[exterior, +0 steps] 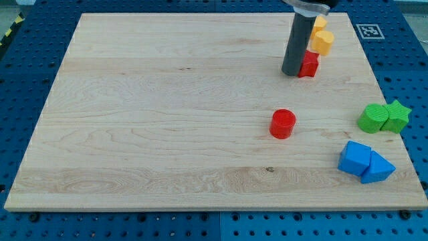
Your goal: Slide the green star and green circle left a bit
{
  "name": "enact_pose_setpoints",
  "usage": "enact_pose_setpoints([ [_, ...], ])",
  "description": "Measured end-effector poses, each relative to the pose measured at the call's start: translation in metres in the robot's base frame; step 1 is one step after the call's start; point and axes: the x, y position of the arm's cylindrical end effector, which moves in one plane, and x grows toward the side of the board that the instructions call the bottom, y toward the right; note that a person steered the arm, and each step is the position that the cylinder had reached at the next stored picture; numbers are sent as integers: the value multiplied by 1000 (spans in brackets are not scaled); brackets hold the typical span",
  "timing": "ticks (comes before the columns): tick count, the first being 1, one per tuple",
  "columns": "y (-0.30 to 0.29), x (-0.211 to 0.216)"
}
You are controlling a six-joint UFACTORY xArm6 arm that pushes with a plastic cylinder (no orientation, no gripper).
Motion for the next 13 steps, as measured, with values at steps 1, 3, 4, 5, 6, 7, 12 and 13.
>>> enact_pose_setpoints([
  [1,22,-6],
  [3,40,3],
  [4,71,24],
  [5,124,45],
  [6,198,47],
  [7,199,54],
  [12,151,125],
  [13,131,125],
])
